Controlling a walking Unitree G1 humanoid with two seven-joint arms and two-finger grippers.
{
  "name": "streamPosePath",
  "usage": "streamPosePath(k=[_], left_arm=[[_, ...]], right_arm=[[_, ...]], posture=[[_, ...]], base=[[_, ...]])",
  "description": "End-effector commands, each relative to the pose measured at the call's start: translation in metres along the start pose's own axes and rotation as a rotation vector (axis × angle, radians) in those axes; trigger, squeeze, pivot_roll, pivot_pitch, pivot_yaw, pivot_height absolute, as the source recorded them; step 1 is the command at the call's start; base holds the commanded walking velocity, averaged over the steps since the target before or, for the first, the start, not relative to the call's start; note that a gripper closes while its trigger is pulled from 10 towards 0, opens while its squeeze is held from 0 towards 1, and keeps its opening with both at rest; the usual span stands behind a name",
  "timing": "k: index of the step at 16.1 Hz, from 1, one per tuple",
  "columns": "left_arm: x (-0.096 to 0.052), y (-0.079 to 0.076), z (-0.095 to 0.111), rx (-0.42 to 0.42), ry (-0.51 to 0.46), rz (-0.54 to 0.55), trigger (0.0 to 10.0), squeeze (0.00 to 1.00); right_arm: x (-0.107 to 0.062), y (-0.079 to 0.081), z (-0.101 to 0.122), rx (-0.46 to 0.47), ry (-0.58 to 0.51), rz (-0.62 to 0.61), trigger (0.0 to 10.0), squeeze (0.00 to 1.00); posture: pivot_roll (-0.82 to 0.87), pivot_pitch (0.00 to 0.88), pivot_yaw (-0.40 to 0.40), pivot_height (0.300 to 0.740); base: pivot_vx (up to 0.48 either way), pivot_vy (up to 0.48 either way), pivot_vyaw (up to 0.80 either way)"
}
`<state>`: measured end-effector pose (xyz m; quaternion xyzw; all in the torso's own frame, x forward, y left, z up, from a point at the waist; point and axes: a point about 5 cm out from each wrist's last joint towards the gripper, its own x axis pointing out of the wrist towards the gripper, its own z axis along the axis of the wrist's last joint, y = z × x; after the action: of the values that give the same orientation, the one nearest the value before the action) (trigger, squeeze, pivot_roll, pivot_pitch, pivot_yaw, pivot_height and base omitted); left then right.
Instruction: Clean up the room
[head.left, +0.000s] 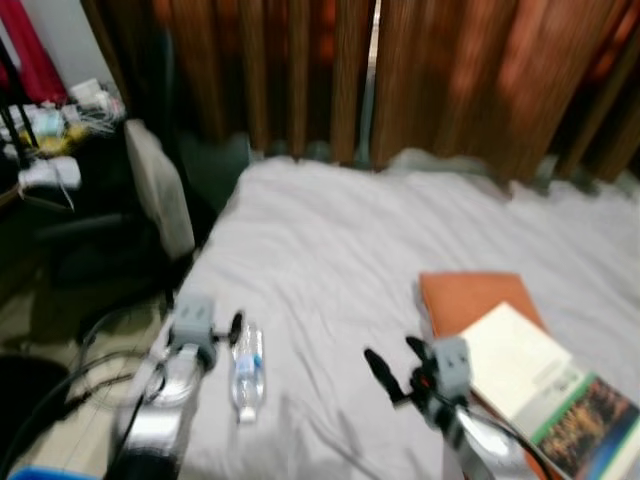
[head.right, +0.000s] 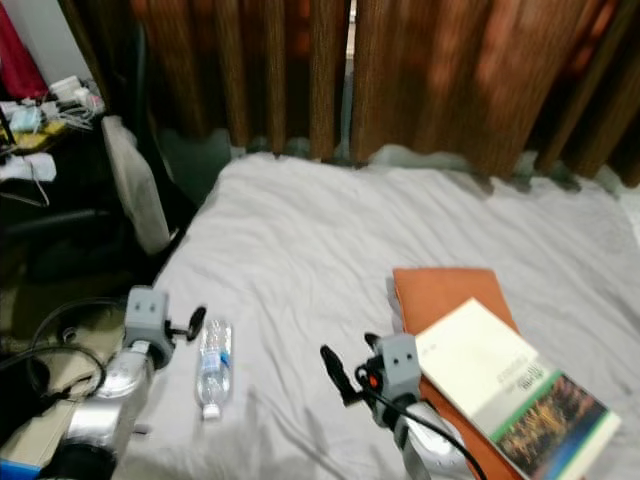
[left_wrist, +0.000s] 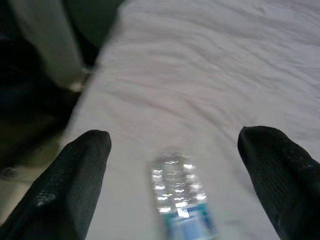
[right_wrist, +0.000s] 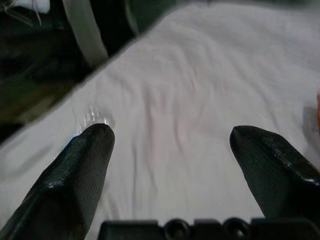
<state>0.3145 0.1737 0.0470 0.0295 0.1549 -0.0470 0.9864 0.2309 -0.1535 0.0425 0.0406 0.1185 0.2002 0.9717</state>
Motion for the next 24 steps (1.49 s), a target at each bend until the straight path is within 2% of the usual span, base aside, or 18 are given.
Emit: streamPosePath(k=[1, 2, 3, 5, 8, 9, 12, 16, 21, 23, 24], left_arm=[[0.004, 0.003, -0.01, -0.001, 0.057, -0.007, 10.0, 0.0], [0.007, 0.003, -0.007, 0.02, 0.05, -0.013, 10.0, 0.0], [0.012, 0.005, -0.003, 0.023, 0.056, 0.009, 10.0, 0.0], [0.014, 0.011, 0.0, 0.022, 0.053, 0.058, 10.0, 0.0], [0.017, 0.022, 0.004, -0.006, 0.039, 0.137, 10.0, 0.0], [0.018, 0.025, 0.007, 0.014, 0.03, 0.166, 10.0, 0.0], [0.02, 0.034, 0.02, 0.053, -0.017, 0.227, 10.0, 0.0], [0.019, 0.038, 0.013, -0.052, 0.02, 0.236, 10.0, 0.0], [0.016, 0.033, -0.005, -0.206, 0.105, 0.185, 10.0, 0.0], [0.015, 0.032, -0.01, -0.226, 0.126, 0.182, 10.0, 0.0], [0.014, 0.033, -0.012, -0.224, 0.137, 0.183, 0.0, 0.0]], right_arm=[[-0.014, 0.007, -0.001, 0.007, 0.024, -0.008, 10.0, 0.0], [-0.02, 0.01, -0.001, 0.006, 0.031, -0.01, 10.0, 0.0], [-0.044, 0.024, -0.001, 0.0, 0.055, 0.01, 10.0, 0.0], [-0.061, 0.033, 0.001, 0.01, 0.077, 0.015, 10.0, 0.0], [-0.104, 0.053, 0.008, 0.052, 0.16, 0.011, 10.0, 0.0], [-0.121, 0.059, 0.01, 0.059, 0.193, 0.005, 10.0, 0.0], [-0.139, 0.067, 0.013, 0.081, 0.243, -0.009, 10.0, 0.0], [-0.149, 0.074, 0.013, 0.093, 0.28, 0.002, 10.0, 0.0], [-0.151, 0.071, 0.014, 0.092, 0.29, -0.007, 10.0, 0.0], [-0.151, 0.07, 0.014, 0.09, 0.295, -0.007, 10.0, 0.0], [-0.15, 0.069, 0.015, 0.086, 0.297, -0.006, 10.0, 0.0]], posture=[[-0.13, 0.3, -0.032, 0.74], [-0.14, 0.318, -0.031, 0.74], [-0.2, 0.418, -0.046, 0.74], [-0.23, 0.472, -0.057, 0.74], [-0.28, 0.557, -0.08, 0.74], [-0.3, 0.592, -0.087, 0.74], [-0.32, 0.624, -0.099, 0.74], [-0.34, 0.63, -0.103, 0.74], [-0.35, 0.611, -0.108, 0.74], [-0.35, 0.604, -0.108, 0.74], [-0.35, 0.596, -0.11, 0.74]], base=[[0.0, 0.0, 0.0], [0.0, 0.0, 0.0], [0.0, 0.0, 0.0], [0.0, 0.0, 0.0], [0.0, 0.0, 0.0], [0.0, 0.0, 0.0], [0.0, 0.0, 0.0], [0.0, 0.0, 0.0], [0.0, 0.0, 0.0], [0.0, 0.0, 0.0], [0.0, 0.0, 0.0]])
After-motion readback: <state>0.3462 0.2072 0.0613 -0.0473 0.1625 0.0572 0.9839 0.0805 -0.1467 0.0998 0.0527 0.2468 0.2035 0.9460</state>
